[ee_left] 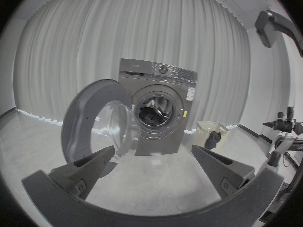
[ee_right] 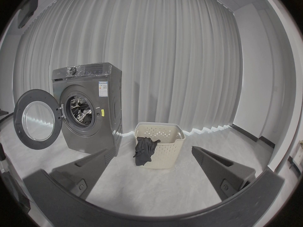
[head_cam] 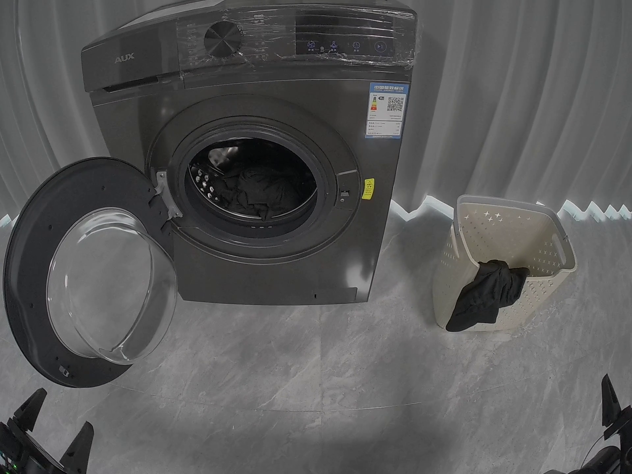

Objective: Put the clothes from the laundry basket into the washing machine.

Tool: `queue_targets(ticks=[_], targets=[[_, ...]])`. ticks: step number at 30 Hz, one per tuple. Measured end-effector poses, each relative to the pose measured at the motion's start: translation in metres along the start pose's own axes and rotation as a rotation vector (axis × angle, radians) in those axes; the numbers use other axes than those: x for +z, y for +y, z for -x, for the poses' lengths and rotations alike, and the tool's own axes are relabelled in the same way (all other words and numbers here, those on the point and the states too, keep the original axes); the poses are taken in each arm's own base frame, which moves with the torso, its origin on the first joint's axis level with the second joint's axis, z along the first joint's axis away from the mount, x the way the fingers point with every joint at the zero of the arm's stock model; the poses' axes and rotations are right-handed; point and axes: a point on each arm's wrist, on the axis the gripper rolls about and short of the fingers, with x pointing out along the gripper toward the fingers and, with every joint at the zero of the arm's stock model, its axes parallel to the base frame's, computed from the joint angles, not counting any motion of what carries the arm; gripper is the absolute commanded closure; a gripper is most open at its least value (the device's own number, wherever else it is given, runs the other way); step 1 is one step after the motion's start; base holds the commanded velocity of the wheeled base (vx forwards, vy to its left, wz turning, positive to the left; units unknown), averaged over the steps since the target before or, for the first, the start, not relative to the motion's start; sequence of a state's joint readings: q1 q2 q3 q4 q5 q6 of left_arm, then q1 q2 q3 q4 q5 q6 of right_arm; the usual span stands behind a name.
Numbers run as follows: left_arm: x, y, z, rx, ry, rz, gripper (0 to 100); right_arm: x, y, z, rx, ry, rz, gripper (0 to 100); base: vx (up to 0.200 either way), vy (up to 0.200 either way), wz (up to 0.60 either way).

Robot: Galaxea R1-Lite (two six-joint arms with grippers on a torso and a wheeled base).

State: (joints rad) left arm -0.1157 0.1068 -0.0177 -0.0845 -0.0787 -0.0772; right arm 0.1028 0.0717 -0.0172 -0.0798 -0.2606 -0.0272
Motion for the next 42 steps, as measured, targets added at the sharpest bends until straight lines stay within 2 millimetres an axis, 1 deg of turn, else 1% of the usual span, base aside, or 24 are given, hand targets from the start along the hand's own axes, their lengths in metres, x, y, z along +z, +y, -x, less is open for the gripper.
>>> queue_targets(ticks=[2,4,7,16,18,22,25,29,33,36,38,42], targets=[[-0.0004,0.0005,0.0006,0.032,-0.006,0.0,0,-0.0003,0.0008,0.0011,-0.014,-0.005,0.02,0,0.0,0.0,0.0],[-0.0008,0.0009,0.0011,0.056,-0.01,0.002,0,-0.001,0.0023,0.0023,0.013,-0.013,0.029,0,0.0,0.0,0.0],[-0.0011,0.0013,0.0016,0.083,-0.015,0.013,0,-0.002,0.0042,0.004,0.063,-0.023,0.003,0,0.0,-0.2,0.0],[-0.0014,0.002,0.0022,0.121,-0.023,0.023,0,-0.0046,0.0058,0.0059,0.095,-0.021,-0.027,0,0.0,-0.2,0.0],[-0.0014,0.003,0.0024,0.163,-0.026,0.013,0,-0.0047,0.0055,0.006,0.081,-0.021,-0.027,0,0.0,0.0,0.0],[-0.0014,0.0059,0.0031,0.3,-0.032,-0.009,0,-0.0044,0.0042,0.006,0.023,-0.026,-0.001,0,0.0,0.0,0.0],[-0.0015,0.0072,0.0035,0.36,-0.031,-0.028,0,-0.0042,0.0036,0.006,-0.004,-0.027,0.024,0,0.0,0.0,0.0],[-0.0016,0.0069,0.0034,0.346,-0.029,-0.023,0,-0.0041,0.0045,0.006,0.04,-0.029,0.016,0,0.0,0.0,0.0],[-0.002,0.0051,0.0028,0.256,-0.023,-0.012,0,-0.0053,0.006,0.0061,0.103,-0.016,-0.048,0,0.0,0.0,0.0],[-0.0022,0.0041,0.0026,0.211,-0.02,0.012,0,-0.0061,0.006,0.0061,0.106,-0.007,-0.071,0,0.0,0.0,0.0],[-0.0022,0.0043,0.0026,0.222,-0.021,0.013,0,-0.0064,0.0055,0.0061,0.083,-0.005,-0.062,0,0.0,0.0,0.0],[-0.0022,0.0066,0.0032,0.327,-0.023,-0.02,0,-0.0066,0.0048,0.006,0.048,-0.004,-0.036,0,0.0,0.0,0.0]])
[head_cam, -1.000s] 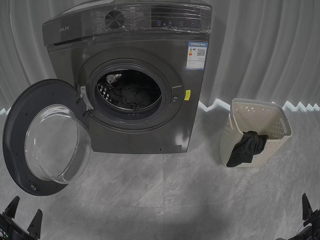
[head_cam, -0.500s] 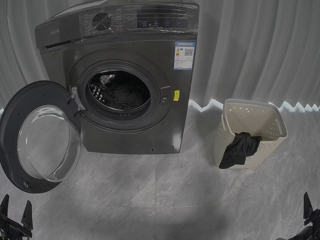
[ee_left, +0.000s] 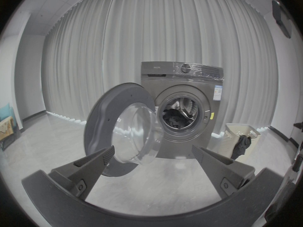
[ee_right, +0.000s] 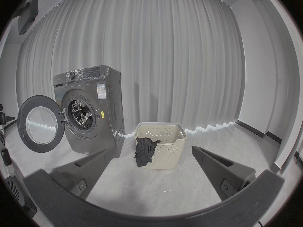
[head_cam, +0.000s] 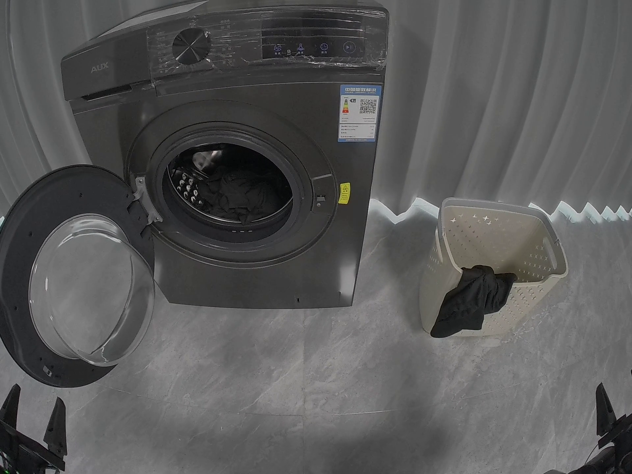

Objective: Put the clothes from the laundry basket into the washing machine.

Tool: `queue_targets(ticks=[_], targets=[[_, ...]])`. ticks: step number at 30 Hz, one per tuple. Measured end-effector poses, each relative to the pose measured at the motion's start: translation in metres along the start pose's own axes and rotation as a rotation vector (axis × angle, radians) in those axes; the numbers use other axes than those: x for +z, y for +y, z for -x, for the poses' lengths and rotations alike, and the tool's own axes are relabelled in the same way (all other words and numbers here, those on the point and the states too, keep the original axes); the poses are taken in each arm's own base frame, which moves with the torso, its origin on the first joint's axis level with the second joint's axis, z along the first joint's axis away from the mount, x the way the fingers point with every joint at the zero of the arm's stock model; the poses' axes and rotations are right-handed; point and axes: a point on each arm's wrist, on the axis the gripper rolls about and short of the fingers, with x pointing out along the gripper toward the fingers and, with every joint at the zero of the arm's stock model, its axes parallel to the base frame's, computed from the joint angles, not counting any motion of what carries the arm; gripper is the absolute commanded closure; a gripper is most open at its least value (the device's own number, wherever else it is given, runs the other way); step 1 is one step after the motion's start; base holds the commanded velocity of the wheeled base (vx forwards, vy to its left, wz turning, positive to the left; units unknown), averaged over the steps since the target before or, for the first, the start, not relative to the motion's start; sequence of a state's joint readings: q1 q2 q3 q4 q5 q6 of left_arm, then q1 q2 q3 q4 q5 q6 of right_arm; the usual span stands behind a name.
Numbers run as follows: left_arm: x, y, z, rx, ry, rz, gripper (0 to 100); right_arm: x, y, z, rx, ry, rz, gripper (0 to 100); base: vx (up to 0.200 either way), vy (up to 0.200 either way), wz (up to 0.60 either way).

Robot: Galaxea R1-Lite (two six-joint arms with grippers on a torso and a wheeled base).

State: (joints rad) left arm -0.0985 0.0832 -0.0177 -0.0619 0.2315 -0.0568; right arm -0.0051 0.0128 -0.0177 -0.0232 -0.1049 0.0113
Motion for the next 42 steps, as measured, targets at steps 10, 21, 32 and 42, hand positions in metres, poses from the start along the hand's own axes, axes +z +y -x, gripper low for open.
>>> queue_targets(ticks=[10,21,32,42], targets=[[-0.0042,-0.0035,0.0003,-0.169,0.046,-0.034,0,-0.0007,0.0003,0.0,0.011,0.007,0.033,0,0.0,0.0,0.0],[-0.0066,-0.0045,0.0006,-0.216,0.071,-0.053,0,-0.001,0.0009,0.0004,0.044,0.021,0.054,0,0.0,-0.091,0.0],[-0.0075,-0.0051,0.0028,-0.151,0.048,-0.053,0,-0.0004,0.0009,0.0007,0.041,0.021,0.031,0,0.0,-0.073,0.0],[-0.0081,-0.0054,0.006,-0.129,0.007,-0.055,0,0.0006,0.0012,0.0003,0.053,0.005,0.002,0,0.0,-0.04,0.0]])
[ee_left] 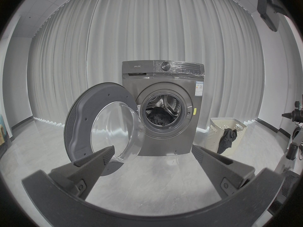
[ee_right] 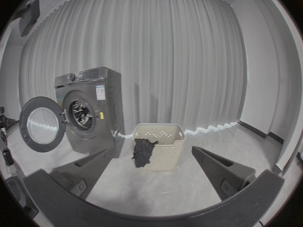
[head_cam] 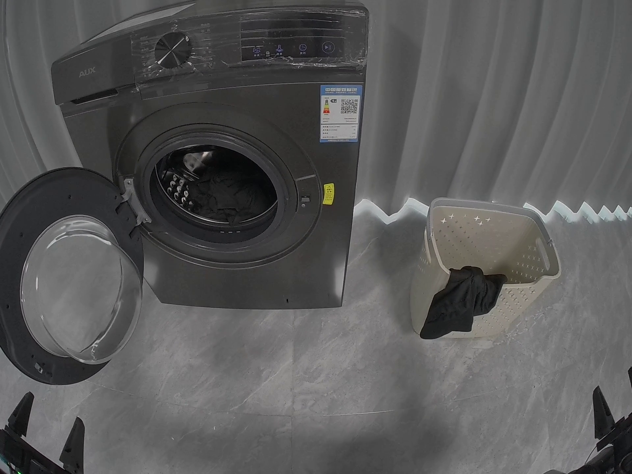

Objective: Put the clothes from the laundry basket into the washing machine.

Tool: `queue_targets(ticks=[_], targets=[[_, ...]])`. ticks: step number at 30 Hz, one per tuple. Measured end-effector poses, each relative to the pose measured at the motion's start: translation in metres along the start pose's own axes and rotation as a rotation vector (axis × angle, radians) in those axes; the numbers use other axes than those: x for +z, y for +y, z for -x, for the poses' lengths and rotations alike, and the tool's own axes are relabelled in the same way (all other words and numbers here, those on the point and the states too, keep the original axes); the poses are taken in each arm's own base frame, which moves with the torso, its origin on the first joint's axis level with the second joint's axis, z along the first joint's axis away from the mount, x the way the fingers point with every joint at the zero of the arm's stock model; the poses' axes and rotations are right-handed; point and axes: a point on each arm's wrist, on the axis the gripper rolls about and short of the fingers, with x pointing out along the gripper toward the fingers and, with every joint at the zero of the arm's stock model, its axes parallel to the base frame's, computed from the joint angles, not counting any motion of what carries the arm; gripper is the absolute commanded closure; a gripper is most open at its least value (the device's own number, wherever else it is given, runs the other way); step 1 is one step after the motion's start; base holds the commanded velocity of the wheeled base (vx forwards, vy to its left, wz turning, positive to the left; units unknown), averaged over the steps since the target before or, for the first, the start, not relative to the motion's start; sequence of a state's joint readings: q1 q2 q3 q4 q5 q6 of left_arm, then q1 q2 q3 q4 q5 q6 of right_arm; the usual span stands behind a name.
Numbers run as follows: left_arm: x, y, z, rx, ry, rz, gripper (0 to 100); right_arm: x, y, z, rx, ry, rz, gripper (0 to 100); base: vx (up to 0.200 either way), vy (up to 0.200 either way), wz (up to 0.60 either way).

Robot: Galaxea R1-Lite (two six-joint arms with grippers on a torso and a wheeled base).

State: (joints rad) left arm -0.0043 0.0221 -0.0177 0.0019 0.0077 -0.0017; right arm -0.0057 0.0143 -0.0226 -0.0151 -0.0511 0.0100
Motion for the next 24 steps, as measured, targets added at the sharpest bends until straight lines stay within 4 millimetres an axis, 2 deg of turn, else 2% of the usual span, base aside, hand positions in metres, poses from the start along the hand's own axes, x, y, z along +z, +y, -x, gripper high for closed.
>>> queue_targets(ticks=[6,10,13,19,24], targets=[[-0.0001,0.0,0.0004,0.001,-0.005,0.001,0,0.0032,-0.0024,-0.0001,-0.111,-0.038,0.007,0,0.0,-0.2,0.0],[-0.0001,0.0,0.0005,0.0,-0.006,0.001,0,0.0029,-0.0016,-0.0003,-0.077,-0.036,0.006,0,0.0,-0.2,0.0],[-0.0001,0.0,0.0005,0.001,-0.007,0.002,0,-0.0002,0.0002,-0.0004,0.008,-0.006,-0.005,0,0.0,0.0,0.0],[-0.0001,0.0,0.0005,0.001,-0.007,0.003,0,-0.0019,0.0003,-0.0004,0.021,0.011,-0.007,0,0.0,0.0,0.0],[-0.0001,0.0,0.0005,0.0,-0.007,0.003,0,-0.0019,0.0003,-0.0004,0.02,0.011,-0.004,0,0.0,-0.2,0.0]])
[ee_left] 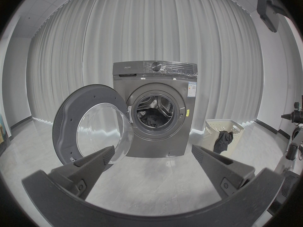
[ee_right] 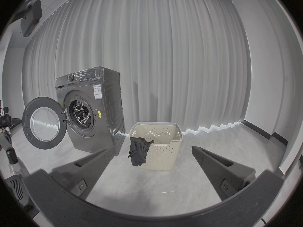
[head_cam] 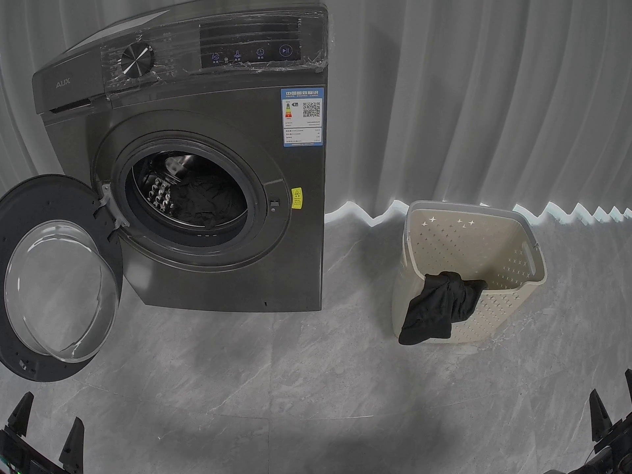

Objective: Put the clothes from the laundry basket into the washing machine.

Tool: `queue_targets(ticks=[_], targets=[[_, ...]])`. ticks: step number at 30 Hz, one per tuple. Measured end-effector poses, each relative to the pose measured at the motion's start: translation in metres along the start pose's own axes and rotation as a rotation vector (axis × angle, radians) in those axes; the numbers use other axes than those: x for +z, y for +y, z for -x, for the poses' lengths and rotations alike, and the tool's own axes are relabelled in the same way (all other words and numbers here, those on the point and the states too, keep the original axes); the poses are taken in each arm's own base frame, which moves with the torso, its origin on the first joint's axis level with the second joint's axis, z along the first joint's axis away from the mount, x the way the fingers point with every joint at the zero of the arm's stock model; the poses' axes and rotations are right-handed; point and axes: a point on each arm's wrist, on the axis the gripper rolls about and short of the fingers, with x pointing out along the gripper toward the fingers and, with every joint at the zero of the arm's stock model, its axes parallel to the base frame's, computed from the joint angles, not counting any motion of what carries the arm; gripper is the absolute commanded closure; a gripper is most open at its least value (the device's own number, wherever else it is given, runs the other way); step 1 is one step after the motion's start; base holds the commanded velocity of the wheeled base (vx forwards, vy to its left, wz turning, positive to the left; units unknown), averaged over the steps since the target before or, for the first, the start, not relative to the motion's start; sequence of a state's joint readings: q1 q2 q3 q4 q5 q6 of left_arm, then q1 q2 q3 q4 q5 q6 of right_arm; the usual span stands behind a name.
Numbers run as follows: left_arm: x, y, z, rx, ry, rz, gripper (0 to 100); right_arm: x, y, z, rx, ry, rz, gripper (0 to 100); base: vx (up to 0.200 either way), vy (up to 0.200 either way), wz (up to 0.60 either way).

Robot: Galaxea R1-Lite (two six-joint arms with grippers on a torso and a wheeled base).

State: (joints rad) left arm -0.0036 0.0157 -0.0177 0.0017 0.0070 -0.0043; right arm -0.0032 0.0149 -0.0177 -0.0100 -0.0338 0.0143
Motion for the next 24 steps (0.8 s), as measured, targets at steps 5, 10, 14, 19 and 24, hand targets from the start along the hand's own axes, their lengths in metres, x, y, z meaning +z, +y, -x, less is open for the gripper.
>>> queue_targets(ticks=[5,10,14,19,24], targets=[[0.0,0.0,0.0,0.0,0.0,0.0,0,0.0,0.0,0.0,0.0,0.0,0.0,0,0.0,-0.2,0.0],[0.0,0.0,0.0,0.001,0.0,0.0,0,0.0001,0.0,0.0,0.001,0.0,0.0,0,0.0,-0.2,0.0],[0.0,0.0,0.0,0.001,0.0,-0.001,0,0.0001,0.0,0.0,0.0,0.0,0.0,0,0.0,-0.15,0.0],[0.0001,0.0,0.0,0.002,-0.001,0.002,0,0.0,0.0,0.0,0.0,0.001,0.0,0,0.0,0.0,0.0],[0.0,0.0,0.0,0.001,0.0,0.0,0,-0.0001,0.0,-0.0001,0.0,0.001,0.0,0,0.0,0.0,0.0]])
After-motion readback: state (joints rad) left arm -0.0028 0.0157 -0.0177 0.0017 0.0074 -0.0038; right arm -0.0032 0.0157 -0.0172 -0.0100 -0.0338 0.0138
